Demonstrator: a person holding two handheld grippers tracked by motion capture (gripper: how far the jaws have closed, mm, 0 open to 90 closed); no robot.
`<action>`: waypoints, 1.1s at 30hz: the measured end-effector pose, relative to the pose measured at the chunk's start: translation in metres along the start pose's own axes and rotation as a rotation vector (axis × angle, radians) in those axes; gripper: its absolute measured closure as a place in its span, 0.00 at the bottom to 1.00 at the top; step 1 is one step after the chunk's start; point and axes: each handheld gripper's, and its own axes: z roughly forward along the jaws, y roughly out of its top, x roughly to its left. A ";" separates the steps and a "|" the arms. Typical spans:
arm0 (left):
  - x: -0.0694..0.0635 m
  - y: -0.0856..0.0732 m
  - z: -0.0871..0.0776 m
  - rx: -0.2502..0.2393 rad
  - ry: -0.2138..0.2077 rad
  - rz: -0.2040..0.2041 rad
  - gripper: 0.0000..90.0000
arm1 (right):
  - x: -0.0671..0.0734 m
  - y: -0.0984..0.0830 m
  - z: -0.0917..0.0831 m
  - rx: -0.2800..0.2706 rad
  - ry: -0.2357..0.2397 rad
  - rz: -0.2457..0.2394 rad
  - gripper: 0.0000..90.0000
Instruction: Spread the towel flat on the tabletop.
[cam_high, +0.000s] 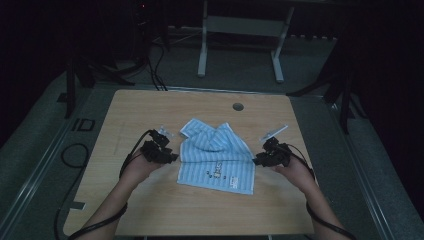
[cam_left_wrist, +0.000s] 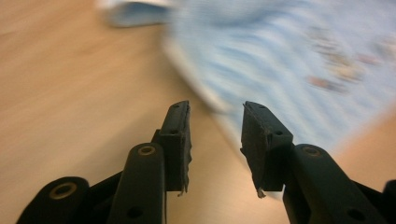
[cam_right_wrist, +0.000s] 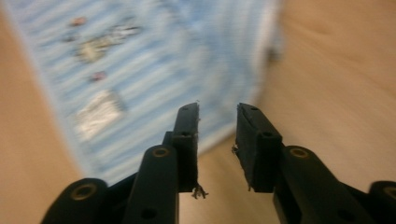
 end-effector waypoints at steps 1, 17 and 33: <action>-0.009 -0.003 0.003 -0.001 -0.016 0.036 0.69 | 0.007 -0.001 0.002 -0.003 0.015 -0.003 0.72; -0.048 -0.012 0.056 0.077 -0.071 0.202 0.60 | 0.058 -0.024 0.042 0.100 0.000 -0.137 0.56; -0.043 0.030 0.083 0.054 -0.001 0.202 0.91 | 0.010 -0.009 0.046 0.081 -0.063 -0.080 0.91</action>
